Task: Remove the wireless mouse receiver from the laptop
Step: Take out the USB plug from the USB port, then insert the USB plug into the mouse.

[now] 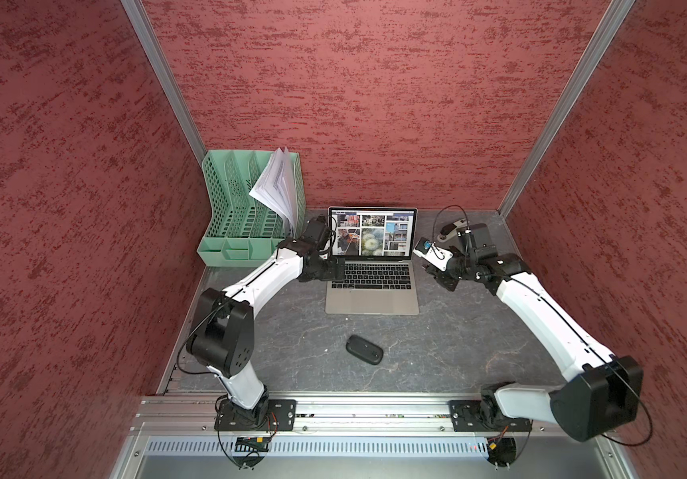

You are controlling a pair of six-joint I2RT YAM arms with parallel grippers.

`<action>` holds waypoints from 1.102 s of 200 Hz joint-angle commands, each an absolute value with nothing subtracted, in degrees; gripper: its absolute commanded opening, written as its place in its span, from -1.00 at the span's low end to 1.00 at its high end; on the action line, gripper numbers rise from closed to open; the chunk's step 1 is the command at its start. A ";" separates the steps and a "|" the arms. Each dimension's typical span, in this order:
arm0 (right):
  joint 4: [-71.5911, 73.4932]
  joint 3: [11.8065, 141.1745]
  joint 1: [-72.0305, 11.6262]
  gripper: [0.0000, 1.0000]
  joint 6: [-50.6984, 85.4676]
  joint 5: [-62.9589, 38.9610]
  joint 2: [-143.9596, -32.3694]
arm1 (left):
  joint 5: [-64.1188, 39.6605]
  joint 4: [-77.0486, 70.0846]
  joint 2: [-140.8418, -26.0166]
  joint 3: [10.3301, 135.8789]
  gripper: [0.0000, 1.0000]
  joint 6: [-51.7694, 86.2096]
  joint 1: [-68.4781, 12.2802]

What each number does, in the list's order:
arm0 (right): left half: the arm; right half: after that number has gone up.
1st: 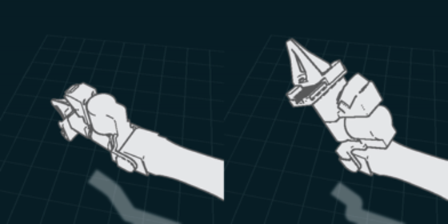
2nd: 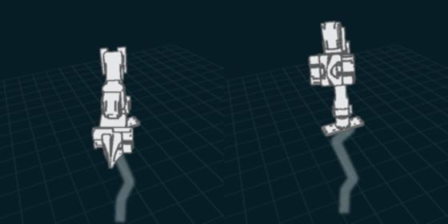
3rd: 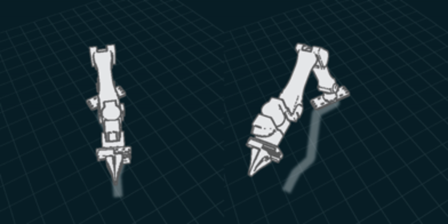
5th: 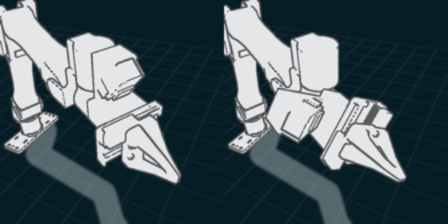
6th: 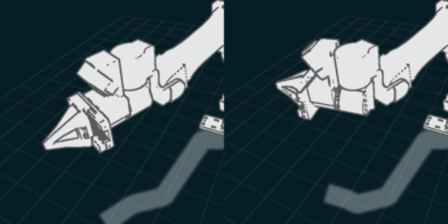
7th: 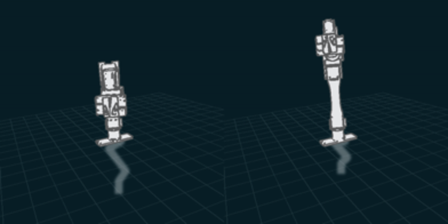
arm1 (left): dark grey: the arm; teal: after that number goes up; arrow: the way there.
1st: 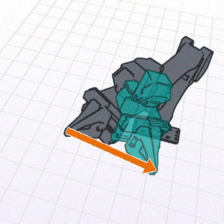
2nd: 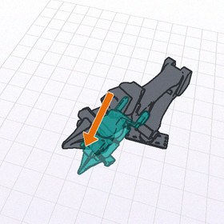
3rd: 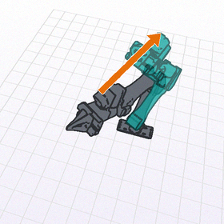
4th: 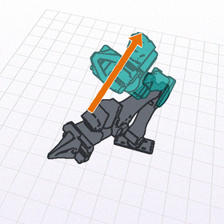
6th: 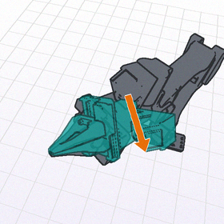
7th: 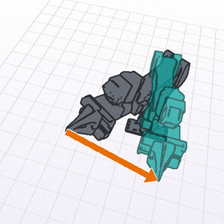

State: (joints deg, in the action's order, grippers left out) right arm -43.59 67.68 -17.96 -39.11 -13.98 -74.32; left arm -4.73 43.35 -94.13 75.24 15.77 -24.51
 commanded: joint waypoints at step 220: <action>-45.98 57.22 -61.12 -1.00 3.73 -7.52 -85.06 | -6.75 34.35 -65.13 56.42 0.99 11.19 -23.11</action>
